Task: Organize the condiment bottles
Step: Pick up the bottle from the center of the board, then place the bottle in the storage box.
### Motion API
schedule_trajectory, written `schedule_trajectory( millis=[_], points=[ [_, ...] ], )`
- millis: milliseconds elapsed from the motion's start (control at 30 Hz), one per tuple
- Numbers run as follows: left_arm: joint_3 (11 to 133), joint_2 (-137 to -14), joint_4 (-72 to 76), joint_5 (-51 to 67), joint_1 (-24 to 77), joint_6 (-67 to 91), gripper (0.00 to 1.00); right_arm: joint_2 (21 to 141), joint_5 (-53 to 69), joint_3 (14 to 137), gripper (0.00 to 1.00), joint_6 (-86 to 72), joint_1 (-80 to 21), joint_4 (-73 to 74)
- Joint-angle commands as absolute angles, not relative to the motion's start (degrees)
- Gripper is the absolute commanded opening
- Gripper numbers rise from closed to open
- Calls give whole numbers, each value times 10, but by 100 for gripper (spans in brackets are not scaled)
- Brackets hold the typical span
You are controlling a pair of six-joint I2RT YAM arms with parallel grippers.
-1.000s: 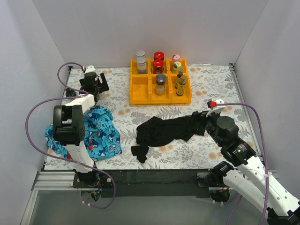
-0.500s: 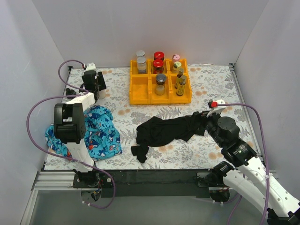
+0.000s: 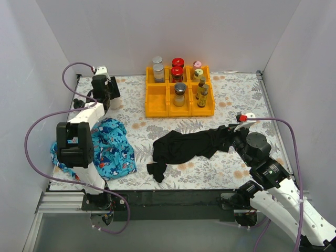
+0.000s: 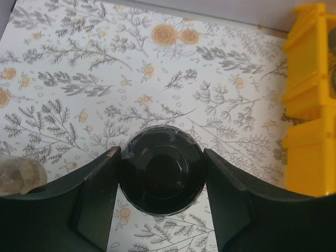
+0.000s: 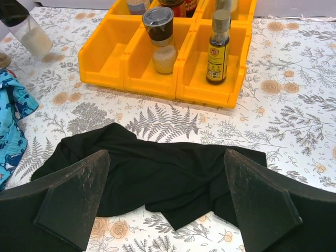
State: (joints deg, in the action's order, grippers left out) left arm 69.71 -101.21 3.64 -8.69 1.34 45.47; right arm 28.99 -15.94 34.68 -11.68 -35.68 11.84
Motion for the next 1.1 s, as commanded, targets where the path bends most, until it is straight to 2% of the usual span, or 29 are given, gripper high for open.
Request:
schedule_trajectory(
  millis=[0,233,500,1067],
  points=[
    [751,-936,47,-68,44,457,0,287,-177,343,99,-110,-356,89],
    [807,-932,32,-66,128,435,0,284,-183,341,99,-107,-356,86],
    [886,-987,11,-58,215,431,0,279,-191,338,99,-102,-356,83],
    [895,-1080,62,-55,241,424,0,274,-205,329,99,-91,-356,76]
  ],
)
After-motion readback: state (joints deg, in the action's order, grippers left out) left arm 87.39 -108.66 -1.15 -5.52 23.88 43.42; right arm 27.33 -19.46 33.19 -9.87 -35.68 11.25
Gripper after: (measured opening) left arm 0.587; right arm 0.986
